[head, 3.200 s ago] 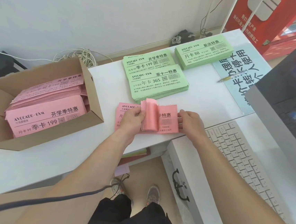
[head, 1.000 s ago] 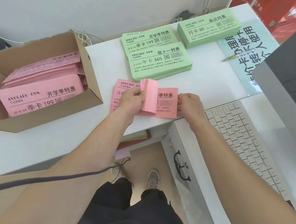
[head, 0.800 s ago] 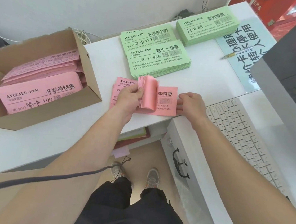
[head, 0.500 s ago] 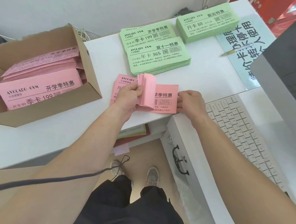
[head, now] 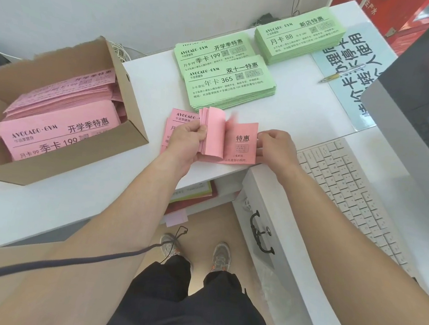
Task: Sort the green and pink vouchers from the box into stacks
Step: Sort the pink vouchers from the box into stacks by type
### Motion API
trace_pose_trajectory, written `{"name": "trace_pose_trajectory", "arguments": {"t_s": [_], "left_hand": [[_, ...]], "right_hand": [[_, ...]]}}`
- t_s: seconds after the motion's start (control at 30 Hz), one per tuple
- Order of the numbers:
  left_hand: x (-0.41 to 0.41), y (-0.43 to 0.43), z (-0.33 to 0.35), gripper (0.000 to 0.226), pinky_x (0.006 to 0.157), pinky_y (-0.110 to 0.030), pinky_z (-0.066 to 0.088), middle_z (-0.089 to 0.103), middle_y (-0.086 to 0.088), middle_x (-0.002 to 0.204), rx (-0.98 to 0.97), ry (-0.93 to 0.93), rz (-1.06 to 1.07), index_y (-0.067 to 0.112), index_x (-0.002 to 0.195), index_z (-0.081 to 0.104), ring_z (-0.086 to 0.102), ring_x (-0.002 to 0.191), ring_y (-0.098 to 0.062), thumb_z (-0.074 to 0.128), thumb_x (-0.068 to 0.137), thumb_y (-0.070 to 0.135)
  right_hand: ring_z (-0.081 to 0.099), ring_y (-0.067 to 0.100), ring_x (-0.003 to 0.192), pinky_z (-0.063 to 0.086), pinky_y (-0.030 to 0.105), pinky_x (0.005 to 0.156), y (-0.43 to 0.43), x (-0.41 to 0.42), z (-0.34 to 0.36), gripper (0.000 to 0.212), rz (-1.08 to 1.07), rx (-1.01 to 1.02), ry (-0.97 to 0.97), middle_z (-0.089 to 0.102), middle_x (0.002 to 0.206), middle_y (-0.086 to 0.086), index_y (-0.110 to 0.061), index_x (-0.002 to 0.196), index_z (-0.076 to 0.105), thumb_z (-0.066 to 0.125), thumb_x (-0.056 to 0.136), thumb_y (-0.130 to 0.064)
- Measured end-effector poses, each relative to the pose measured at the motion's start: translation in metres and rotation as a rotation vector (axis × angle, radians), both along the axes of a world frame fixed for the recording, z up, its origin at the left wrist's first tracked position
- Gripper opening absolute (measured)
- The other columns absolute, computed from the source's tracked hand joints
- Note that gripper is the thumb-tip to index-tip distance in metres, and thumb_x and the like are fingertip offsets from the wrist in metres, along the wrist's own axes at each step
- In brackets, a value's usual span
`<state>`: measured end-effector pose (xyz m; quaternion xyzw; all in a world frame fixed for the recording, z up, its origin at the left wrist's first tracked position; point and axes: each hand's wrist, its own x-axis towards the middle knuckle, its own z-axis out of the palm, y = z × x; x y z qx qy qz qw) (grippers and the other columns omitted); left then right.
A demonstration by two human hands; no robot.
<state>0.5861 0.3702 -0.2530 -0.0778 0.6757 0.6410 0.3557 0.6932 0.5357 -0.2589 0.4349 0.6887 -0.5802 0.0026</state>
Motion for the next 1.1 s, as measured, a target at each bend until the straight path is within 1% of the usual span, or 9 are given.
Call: {"name": "trace_pose_trajectory", "arguments": {"t_s": [0.1, 0.27, 0.3, 0.37, 0.47, 0.63, 0.87, 1.0, 1.1], "left_hand": [[0.0, 0.0, 0.0, 0.029, 0.061, -0.051, 0.062, 0.069, -0.015, 0.121, -0.002, 0.006, 0.002, 0.007, 0.128, 0.064, 0.068, 0.1, -0.032, 0.045, 0.106, 0.009], [-0.001, 0.0, 0.001, 0.027, 0.076, -0.059, 0.06, 0.07, -0.015, 0.12, -0.02, 0.019, -0.015, 0.012, 0.119, 0.068, 0.068, 0.107, -0.036, 0.044, 0.107, 0.008], [-0.001, 0.0, 0.002, 0.027, 0.073, -0.057, 0.061, 0.07, -0.015, 0.12, -0.021, 0.02, -0.02, 0.012, 0.118, 0.069, 0.069, 0.105, -0.035, 0.044, 0.107, 0.008], [-0.002, -0.001, 0.004, 0.027, 0.066, -0.052, 0.062, 0.07, -0.017, 0.12, -0.021, 0.026, -0.033, 0.013, 0.11, 0.069, 0.069, 0.103, -0.033, 0.044, 0.107, 0.007], [-0.003, -0.001, 0.007, 0.027, 0.064, -0.053, 0.062, 0.071, -0.014, 0.111, -0.015, 0.03, -0.05, 0.013, 0.107, 0.069, 0.069, 0.098, -0.032, 0.043, 0.107, 0.006], [-0.004, -0.003, 0.009, 0.027, 0.068, -0.054, 0.062, 0.071, -0.012, 0.107, -0.021, 0.024, -0.056, 0.013, 0.105, 0.068, 0.069, 0.099, -0.031, 0.043, 0.107, 0.005], [-0.006, -0.004, 0.011, 0.028, 0.059, -0.046, 0.062, 0.072, -0.009, 0.103, -0.006, 0.004, -0.059, 0.011, 0.105, 0.068, 0.07, 0.092, -0.027, 0.041, 0.107, 0.002], [-0.007, -0.004, 0.011, 0.027, 0.063, -0.049, 0.063, 0.071, -0.011, 0.108, -0.01, -0.002, -0.067, 0.009, 0.11, 0.068, 0.07, 0.097, -0.031, 0.042, 0.107, 0.003], [-0.007, -0.004, 0.012, 0.028, 0.066, -0.046, 0.063, 0.07, -0.011, 0.108, -0.015, 0.017, -0.096, 0.012, 0.104, 0.069, 0.069, 0.099, -0.03, 0.042, 0.107, 0.006]], "right_hand": [[0.076, 0.028, 0.082, 0.06, 0.052, 0.084, 0.0, -0.001, -0.001, 0.023, 0.006, 0.013, -0.007, 0.077, 0.084, 0.006, -0.015, 0.077, 0.066, 0.045, 0.083, -0.023], [0.076, 0.03, 0.083, 0.061, 0.052, 0.083, 0.002, -0.002, -0.005, 0.026, 0.013, 0.018, -0.008, 0.077, 0.086, 0.008, -0.012, 0.08, 0.067, 0.046, 0.079, -0.026], [0.075, 0.029, 0.084, 0.061, 0.052, 0.083, 0.002, -0.003, -0.005, 0.026, 0.013, 0.022, -0.01, 0.077, 0.087, 0.008, -0.012, 0.083, 0.068, 0.047, 0.078, -0.026], [0.075, 0.026, 0.087, 0.06, 0.05, 0.085, 0.003, -0.004, -0.006, 0.02, 0.018, 0.028, -0.006, 0.076, 0.091, 0.002, -0.02, 0.086, 0.07, 0.052, 0.08, -0.026], [0.075, 0.022, 0.09, 0.059, 0.047, 0.089, 0.004, -0.007, -0.006, 0.011, 0.031, 0.048, 0.0, 0.075, 0.099, -0.002, -0.028, 0.089, 0.067, 0.057, 0.085, -0.025], [0.074, 0.022, 0.092, 0.059, 0.047, 0.09, 0.004, -0.01, -0.007, 0.014, 0.036, 0.051, -0.008, 0.076, 0.097, -0.002, -0.029, 0.086, 0.067, 0.054, 0.085, -0.026], [0.074, 0.024, 0.091, 0.06, 0.048, 0.087, 0.006, -0.014, -0.009, 0.016, 0.039, 0.041, -0.006, 0.076, 0.096, -0.002, -0.028, 0.086, 0.067, 0.052, 0.082, -0.029], [0.074, 0.024, 0.092, 0.06, 0.049, 0.088, 0.007, -0.016, -0.009, 0.017, 0.034, 0.038, -0.006, 0.076, 0.096, -0.002, -0.029, 0.085, 0.066, 0.051, 0.077, -0.033], [0.074, 0.024, 0.093, 0.059, 0.049, 0.089, 0.007, -0.016, -0.01, 0.016, 0.038, 0.041, -0.004, 0.075, 0.096, -0.002, -0.03, 0.083, 0.066, 0.052, 0.077, -0.032]]}}
